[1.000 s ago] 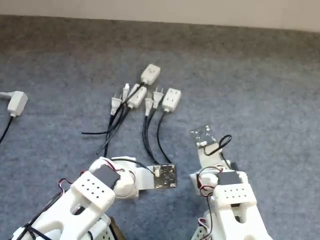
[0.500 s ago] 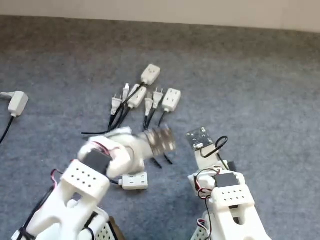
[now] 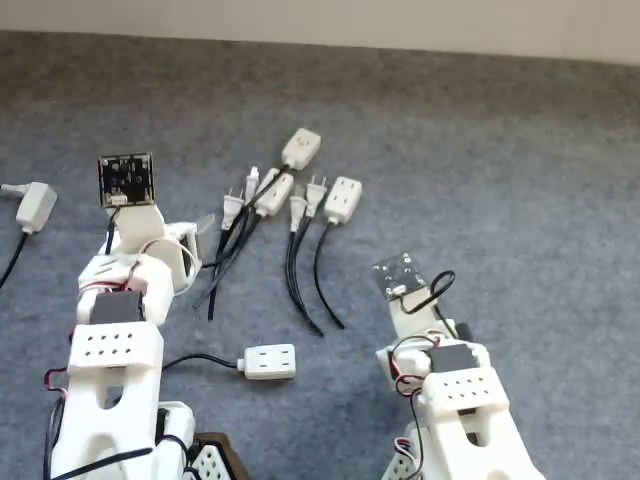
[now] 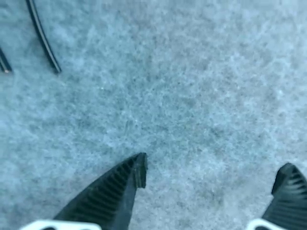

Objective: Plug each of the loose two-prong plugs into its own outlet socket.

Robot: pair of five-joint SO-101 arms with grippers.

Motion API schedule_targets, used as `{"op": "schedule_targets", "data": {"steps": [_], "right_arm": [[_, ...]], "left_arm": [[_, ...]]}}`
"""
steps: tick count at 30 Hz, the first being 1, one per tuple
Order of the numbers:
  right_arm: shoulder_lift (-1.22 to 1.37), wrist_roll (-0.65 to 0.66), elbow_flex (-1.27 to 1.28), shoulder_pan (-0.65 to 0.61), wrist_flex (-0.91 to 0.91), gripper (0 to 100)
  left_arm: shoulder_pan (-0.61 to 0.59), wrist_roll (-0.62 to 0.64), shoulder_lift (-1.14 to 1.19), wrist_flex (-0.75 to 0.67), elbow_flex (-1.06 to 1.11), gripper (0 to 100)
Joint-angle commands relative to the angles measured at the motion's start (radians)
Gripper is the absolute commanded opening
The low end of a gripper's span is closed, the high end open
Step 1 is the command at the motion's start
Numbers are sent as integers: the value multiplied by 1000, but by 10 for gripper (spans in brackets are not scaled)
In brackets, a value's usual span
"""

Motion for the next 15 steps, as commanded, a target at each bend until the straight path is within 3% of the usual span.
{"op": "schedule_targets", "data": {"steps": [1, 7, 12, 15], "right_arm": [[-8, -26, -140, -36, 21, 410], [151, -84, -570, -214, 271, 410], [449, -282, -863, -312, 255, 393], [636, -437, -990, -329, 160, 290]], "left_arm": [[-18, 15, -8, -86, 15, 285], [-24, -11, -7, -114, 25, 285], [-107, -14, 45, -118, -5, 285], [-203, 40, 159, -121, -73, 285]]}}
